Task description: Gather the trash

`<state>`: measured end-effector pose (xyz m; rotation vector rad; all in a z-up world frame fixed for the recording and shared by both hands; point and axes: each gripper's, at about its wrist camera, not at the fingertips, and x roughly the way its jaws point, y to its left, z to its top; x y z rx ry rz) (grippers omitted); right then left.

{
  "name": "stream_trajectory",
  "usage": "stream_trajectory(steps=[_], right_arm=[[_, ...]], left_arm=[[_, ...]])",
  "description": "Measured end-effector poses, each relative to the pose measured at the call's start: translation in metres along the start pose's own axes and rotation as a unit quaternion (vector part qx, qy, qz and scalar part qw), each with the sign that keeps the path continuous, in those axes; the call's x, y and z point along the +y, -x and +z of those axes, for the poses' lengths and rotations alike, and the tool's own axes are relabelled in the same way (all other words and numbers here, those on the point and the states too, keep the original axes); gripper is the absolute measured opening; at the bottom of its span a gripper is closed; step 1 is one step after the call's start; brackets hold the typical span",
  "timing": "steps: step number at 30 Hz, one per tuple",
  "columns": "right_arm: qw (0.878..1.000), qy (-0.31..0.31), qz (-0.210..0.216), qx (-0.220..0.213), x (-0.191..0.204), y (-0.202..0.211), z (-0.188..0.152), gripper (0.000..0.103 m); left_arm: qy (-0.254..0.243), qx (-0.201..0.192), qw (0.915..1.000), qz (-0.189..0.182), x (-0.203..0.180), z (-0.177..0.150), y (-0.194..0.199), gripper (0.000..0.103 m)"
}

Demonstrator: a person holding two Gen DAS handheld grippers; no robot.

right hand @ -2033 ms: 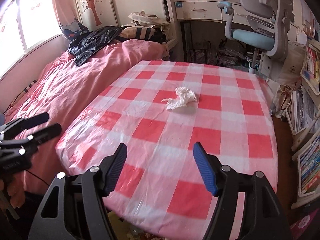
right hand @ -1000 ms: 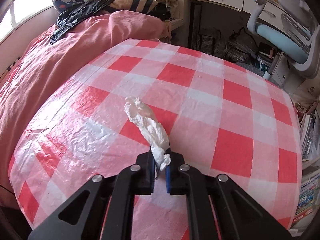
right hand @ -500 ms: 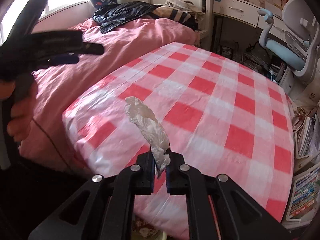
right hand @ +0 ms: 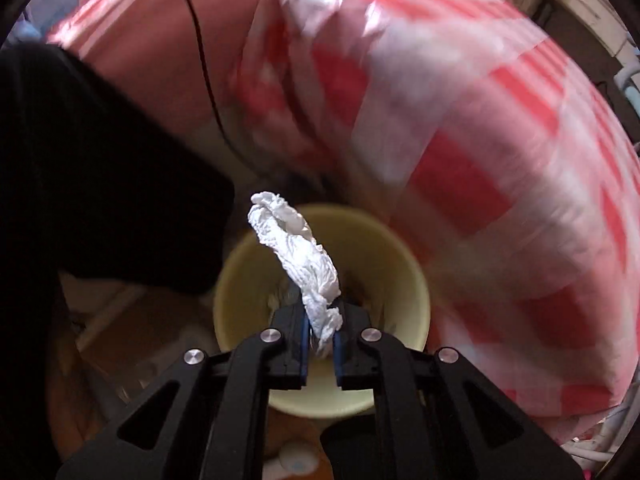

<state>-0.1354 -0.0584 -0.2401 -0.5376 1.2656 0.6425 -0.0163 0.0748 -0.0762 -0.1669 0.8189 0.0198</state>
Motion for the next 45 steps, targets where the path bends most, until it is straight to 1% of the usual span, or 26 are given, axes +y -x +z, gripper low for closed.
stream_trajectory(steps=[1, 3, 6, 9, 11, 13, 15, 16, 17, 19, 21, 22, 25, 27, 28, 30, 32, 33, 34, 36, 38, 39, 41, 45], right_arm=[[1.000, 0.001, -0.003, 0.012, -0.001, -0.006, -0.003, 0.035], [1.000, -0.002, -0.013, 0.009, -0.004, -0.006, -0.003, 0.049], [0.999, -0.033, -0.006, -0.014, -0.017, 0.002, 0.000, 0.053], [0.998, -0.052, -0.015, -0.035, -0.028, 0.009, 0.004, 0.054], [0.996, -0.064, -0.022, -0.060, -0.035, 0.018, 0.009, 0.054], [0.992, -0.079, -0.028, -0.095, -0.041, 0.034, 0.011, 0.060], [0.985, -0.094, -0.031, -0.140, -0.049, 0.055, 0.017, 0.064], [0.981, -0.102, -0.034, -0.162, -0.048, 0.064, 0.018, 0.066], [0.976, -0.112, -0.036, -0.184, -0.054, 0.075, 0.021, 0.070], [0.962, -0.137, -0.042, -0.234, -0.069, 0.099, 0.028, 0.078], [0.947, -0.155, -0.058, -0.275, -0.084, 0.119, 0.036, 0.082], [0.938, -0.166, -0.072, -0.296, -0.093, 0.130, 0.041, 0.086], [0.913, -0.191, -0.111, -0.342, -0.117, 0.157, 0.051, 0.093], [0.893, -0.205, -0.142, -0.375, -0.132, 0.167, 0.052, 0.095], [0.885, -0.212, -0.155, -0.384, -0.138, 0.170, 0.053, 0.095], [0.873, -0.244, -0.168, -0.387, -0.158, 0.166, 0.050, 0.095], [0.870, -0.289, -0.157, -0.369, -0.175, 0.164, 0.049, 0.095], [0.865, -0.304, -0.149, -0.371, -0.182, 0.165, 0.050, 0.095], [0.859, -0.309, -0.150, -0.381, -0.186, 0.170, 0.048, 0.095], [0.853, -0.302, -0.172, -0.390, -0.191, 0.177, 0.052, 0.095], [0.851, -0.303, -0.181, -0.390, -0.190, 0.177, 0.052, 0.095], [0.849, -0.311, -0.178, -0.387, -0.192, 0.175, 0.053, 0.095], [0.851, -0.317, -0.169, -0.383, -0.191, 0.171, 0.052, 0.095], [0.853, -0.288, -0.186, -0.394, -0.179, 0.174, 0.054, 0.095]], left_arm=[[0.000, -0.001, 1.0000, 0.000, 0.001, -0.001, 0.001, 0.073], [0.001, -0.001, 1.0000, -0.001, 0.004, -0.002, 0.004, 0.073], [0.006, -0.001, 1.0000, -0.004, 0.007, -0.002, 0.006, 0.073], [0.005, 0.000, 1.0000, -0.005, 0.008, -0.001, 0.007, 0.073], [-0.001, 0.000, 1.0000, -0.005, 0.005, -0.001, 0.007, 0.074], [-0.007, -0.004, 1.0000, -0.002, 0.002, 0.000, 0.008, 0.076], [-0.008, -0.008, 0.9999, 0.000, 0.000, 0.000, 0.009, 0.079], [-0.008, -0.010, 0.9999, 0.001, 0.000, 0.001, 0.009, 0.080], [-0.008, -0.011, 0.9999, 0.002, -0.001, 0.001, 0.009, 0.081], [-0.009, -0.012, 0.9999, 0.006, -0.003, 0.002, 0.008, 0.084], [-0.012, -0.014, 0.9998, 0.012, -0.005, 0.003, 0.007, 0.085], [-0.012, -0.015, 0.9997, 0.014, -0.006, 0.003, 0.006, 0.086], [-0.013, -0.021, 0.9995, 0.022, -0.007, 0.004, 0.006, 0.088], [-0.009, -0.026, 0.9993, 0.026, -0.007, 0.006, 0.007, 0.089], [-0.007, -0.029, 0.9992, 0.028, -0.008, 0.006, 0.007, 0.090], [-0.009, -0.034, 0.9988, 0.034, -0.009, 0.008, 0.006, 0.090], [-0.010, -0.040, 0.9985, 0.036, -0.011, 0.010, 0.007, 0.090], [-0.010, -0.045, 0.9983, 0.036, -0.013, 0.012, 0.008, 0.091], [-0.010, -0.048, 0.9981, 0.036, -0.013, 0.013, 0.008, 0.091], [-0.007, -0.058, 0.9976, 0.035, -0.015, 0.017, 0.010, 0.092], [-0.006, -0.067, 0.9972, 0.035, -0.017, 0.020, 0.011, 0.092], [-0.006, -0.070, 0.9970, 0.034, -0.019, 0.020, 0.012, 0.092], [-0.011, -0.073, 0.9968, 0.032, -0.021, 0.020, 0.013, 0.093], [-0.019, -0.085, 0.9958, 0.029, -0.027, 0.020, 0.018, 0.094]])
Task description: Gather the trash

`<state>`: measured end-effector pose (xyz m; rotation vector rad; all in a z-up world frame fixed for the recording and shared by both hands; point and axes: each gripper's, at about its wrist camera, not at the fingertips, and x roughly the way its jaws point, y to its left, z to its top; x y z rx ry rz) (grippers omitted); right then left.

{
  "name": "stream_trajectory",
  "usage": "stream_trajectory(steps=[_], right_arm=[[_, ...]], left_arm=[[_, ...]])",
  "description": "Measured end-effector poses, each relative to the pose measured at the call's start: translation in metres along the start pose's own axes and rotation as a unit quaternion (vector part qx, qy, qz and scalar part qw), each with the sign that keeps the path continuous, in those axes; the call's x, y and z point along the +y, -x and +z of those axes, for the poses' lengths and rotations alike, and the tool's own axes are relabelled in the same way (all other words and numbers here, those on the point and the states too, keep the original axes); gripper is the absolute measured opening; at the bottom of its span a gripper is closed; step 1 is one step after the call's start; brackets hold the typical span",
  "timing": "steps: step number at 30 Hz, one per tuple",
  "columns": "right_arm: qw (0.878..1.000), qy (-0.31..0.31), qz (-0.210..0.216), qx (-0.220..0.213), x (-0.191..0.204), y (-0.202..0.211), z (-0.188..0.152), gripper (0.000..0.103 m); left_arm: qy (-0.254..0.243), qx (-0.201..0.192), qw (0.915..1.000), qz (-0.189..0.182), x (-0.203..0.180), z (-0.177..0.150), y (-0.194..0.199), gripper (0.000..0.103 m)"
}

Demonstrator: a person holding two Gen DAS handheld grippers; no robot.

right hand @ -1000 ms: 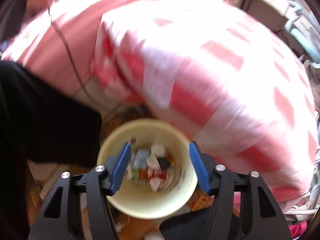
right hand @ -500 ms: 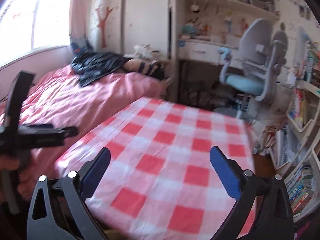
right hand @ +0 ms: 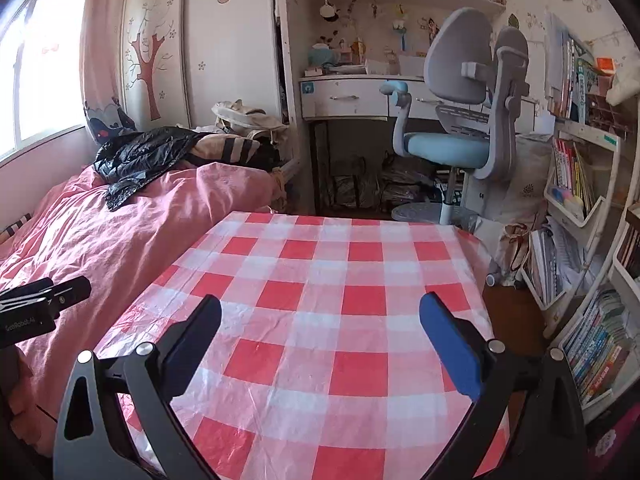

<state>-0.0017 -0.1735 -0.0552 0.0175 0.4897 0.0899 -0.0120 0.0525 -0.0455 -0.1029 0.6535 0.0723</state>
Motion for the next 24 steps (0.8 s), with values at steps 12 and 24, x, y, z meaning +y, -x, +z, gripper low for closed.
stream_trajectory(steps=[12, 24], right_arm=[[1.000, 0.027, 0.006, -0.005, 0.006, 0.007, -0.001, 0.095], [0.997, 0.068, 0.006, -0.044, 0.019, 0.029, -0.003, 0.095]], left_arm=[[-0.012, -0.009, 0.9999, -0.002, -0.006, -0.001, 0.006, 0.095], [-0.029, -0.027, 0.9992, -0.006, -0.014, -0.003, 0.013, 0.095]])
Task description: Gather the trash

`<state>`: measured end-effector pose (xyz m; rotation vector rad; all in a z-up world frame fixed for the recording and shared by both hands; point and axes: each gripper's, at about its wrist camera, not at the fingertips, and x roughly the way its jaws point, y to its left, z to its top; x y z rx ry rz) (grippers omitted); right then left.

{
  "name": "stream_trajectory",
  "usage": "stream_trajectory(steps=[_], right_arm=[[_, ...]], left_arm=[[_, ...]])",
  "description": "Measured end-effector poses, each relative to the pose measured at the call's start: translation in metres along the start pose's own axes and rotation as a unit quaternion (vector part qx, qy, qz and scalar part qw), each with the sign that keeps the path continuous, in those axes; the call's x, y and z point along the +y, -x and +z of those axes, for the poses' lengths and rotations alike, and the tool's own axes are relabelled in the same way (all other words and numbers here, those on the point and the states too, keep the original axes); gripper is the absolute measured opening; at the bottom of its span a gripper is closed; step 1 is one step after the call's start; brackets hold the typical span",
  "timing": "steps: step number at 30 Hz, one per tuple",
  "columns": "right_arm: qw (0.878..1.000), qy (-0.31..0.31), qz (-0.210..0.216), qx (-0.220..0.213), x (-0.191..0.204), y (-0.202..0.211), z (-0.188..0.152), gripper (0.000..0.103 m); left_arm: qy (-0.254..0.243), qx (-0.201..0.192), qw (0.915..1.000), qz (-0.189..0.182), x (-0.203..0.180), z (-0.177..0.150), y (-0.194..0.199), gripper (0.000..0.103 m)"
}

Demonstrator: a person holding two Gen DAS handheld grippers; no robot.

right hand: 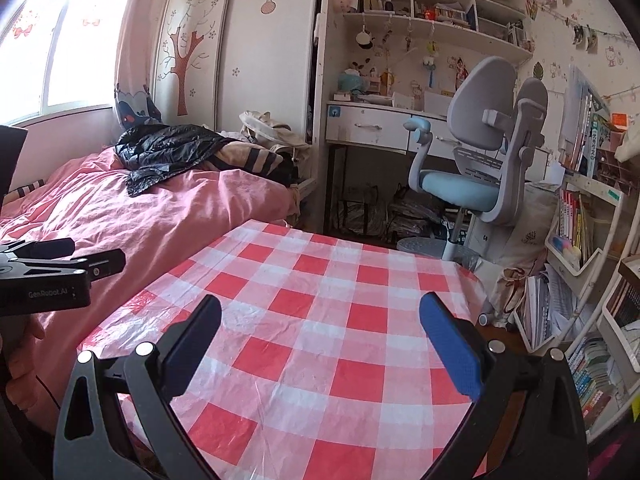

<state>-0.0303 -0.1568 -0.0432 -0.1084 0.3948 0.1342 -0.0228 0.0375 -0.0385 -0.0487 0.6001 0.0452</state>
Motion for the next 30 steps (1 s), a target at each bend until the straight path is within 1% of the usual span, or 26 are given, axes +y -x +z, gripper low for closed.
stream_trajectory(steps=[2, 6, 12, 23, 30], right_arm=[[1.000, 0.012, 0.000, -0.007, 0.005, 0.001, 0.000, 0.095], [1.000, 0.021, 0.001, -0.006, 0.009, -0.001, 0.000, 0.095], [1.000, 0.011, -0.008, -0.005, 0.009, -0.006, -0.001, 0.095], [1.000, 0.002, -0.023, 0.003, 0.012, -0.012, -0.001, 0.095], [1.000, 0.007, -0.027, 0.007, 0.015, -0.014, -0.002, 0.095]], left_arm=[[-0.006, -0.002, 1.0000, -0.002, -0.002, 0.001, 0.002, 0.095], [-0.013, -0.010, 0.9999, -0.003, -0.005, 0.003, 0.006, 0.096], [-0.014, -0.025, 0.9996, -0.006, -0.004, 0.007, 0.014, 0.095], [-0.006, -0.036, 0.9993, -0.013, 0.000, 0.011, 0.022, 0.096], [-0.017, -0.042, 0.9989, -0.013, -0.005, 0.012, 0.026, 0.096]])
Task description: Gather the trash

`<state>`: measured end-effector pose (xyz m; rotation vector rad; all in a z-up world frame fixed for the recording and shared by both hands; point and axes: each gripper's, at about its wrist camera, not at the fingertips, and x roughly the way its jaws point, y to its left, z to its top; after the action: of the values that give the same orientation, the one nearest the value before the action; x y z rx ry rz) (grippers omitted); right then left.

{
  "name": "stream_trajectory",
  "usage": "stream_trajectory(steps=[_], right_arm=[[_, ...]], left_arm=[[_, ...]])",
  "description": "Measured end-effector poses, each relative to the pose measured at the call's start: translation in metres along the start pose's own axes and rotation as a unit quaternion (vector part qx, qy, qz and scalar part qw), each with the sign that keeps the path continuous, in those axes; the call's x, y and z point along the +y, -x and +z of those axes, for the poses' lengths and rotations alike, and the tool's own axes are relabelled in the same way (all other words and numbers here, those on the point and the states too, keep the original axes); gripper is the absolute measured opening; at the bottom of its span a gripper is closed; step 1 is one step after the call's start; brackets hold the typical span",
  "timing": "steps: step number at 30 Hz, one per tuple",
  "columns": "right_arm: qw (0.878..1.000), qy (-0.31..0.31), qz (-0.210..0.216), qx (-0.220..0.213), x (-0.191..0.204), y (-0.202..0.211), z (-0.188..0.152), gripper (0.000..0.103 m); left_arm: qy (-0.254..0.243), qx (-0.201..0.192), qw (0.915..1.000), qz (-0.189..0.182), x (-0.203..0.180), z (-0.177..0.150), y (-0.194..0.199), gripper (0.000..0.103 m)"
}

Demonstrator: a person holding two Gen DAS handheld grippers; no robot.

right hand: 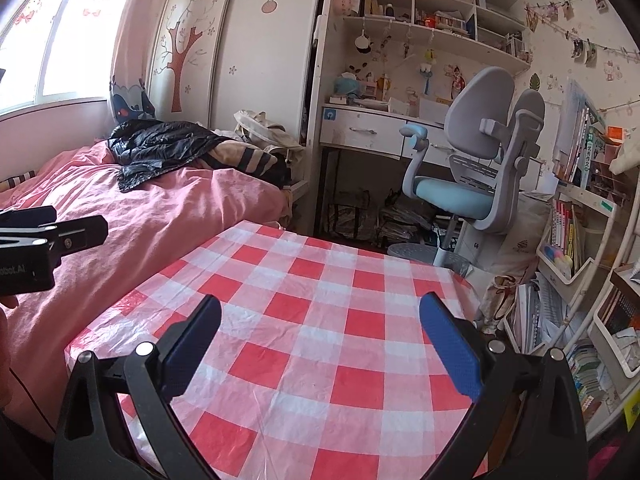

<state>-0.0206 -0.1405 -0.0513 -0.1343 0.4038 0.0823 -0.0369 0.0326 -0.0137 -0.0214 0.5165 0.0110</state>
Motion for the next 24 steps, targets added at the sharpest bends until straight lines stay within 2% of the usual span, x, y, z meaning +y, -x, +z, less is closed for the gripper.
stream_trajectory(steps=[24], right_arm=[[1.000, 0.011, -0.008, 0.005, 0.0073, -0.0048, -0.0010, 0.095]], left_arm=[[0.007, -0.013, 0.9999, -0.002, 0.0022, 0.0060, 0.0072, 0.096]])
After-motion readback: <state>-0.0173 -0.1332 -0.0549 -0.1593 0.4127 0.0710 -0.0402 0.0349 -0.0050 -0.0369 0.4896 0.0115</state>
